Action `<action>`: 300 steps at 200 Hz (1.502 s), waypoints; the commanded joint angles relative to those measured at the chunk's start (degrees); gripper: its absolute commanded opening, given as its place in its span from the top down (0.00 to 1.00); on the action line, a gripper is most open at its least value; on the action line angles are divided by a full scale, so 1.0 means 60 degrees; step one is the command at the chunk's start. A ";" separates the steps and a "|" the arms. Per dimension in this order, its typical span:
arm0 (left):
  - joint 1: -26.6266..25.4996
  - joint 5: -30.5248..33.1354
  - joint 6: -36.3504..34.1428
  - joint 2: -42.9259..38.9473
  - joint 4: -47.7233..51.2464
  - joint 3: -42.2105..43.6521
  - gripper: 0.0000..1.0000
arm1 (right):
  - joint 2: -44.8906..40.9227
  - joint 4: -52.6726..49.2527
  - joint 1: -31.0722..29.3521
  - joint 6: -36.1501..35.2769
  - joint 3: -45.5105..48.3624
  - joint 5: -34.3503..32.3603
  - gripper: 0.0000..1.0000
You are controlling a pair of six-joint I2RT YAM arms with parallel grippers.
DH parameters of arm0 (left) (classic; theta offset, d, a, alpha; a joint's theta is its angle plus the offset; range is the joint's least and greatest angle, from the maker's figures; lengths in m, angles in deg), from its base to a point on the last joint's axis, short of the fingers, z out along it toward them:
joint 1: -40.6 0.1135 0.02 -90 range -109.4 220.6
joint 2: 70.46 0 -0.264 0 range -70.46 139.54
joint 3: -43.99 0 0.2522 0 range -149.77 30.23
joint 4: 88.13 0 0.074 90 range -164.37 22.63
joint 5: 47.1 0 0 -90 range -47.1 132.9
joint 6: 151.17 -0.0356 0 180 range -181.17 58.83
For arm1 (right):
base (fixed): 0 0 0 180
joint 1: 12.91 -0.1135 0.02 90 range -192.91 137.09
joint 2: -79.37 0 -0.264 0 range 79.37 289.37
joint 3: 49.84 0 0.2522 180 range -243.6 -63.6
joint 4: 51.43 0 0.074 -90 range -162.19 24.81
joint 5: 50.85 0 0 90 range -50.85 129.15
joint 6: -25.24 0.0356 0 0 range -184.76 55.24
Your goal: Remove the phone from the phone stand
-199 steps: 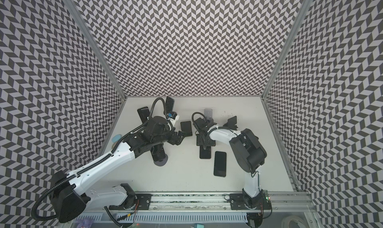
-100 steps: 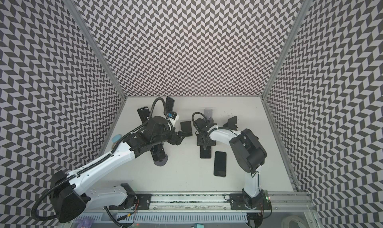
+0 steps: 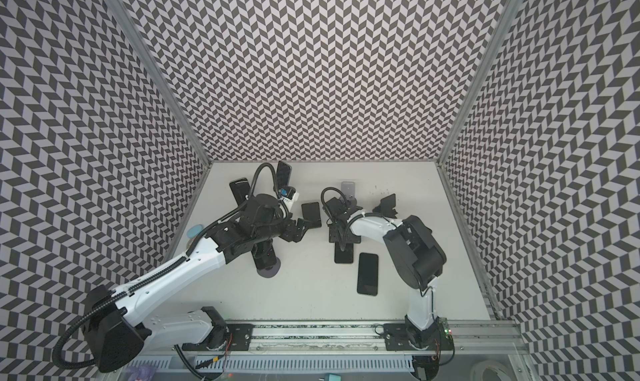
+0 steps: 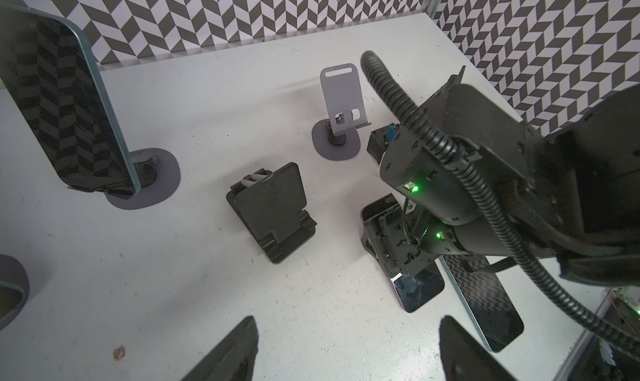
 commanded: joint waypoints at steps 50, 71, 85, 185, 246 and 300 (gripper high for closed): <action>0.0092 -0.0009 -0.0048 -0.0229 -0.0027 0.0112 0.17 | 0.0429 0.0103 0.0021 0.0235 0.0376 -0.0008 0.24; 0.0094 -0.0010 -0.0049 -0.0229 -0.0020 0.0104 0.17 | 0.0414 0.0092 0.0024 0.0266 0.0420 -0.0024 0.22; 0.0097 -0.0006 -0.0049 -0.0229 -0.0029 0.0111 0.17 | 0.0413 0.0095 0.0021 0.0266 0.0426 -0.0040 0.22; 0.0097 0.0343 0.0136 -0.0055 0.0280 -0.0448 0.18 | 0.0133 0.0092 0.0036 0.0080 0.0097 0.0030 0.16; 0.0083 0.1403 0.0620 0.0111 0.0923 -0.1135 0.18 | -0.0946 0.0264 0.0035 -0.0281 -0.0196 -0.0118 0.09; 0.0149 0.2948 0.0490 -0.0170 0.1370 -0.1530 0.18 | -0.2228 0.0121 0.0217 -0.0690 -0.0107 -0.0625 0.07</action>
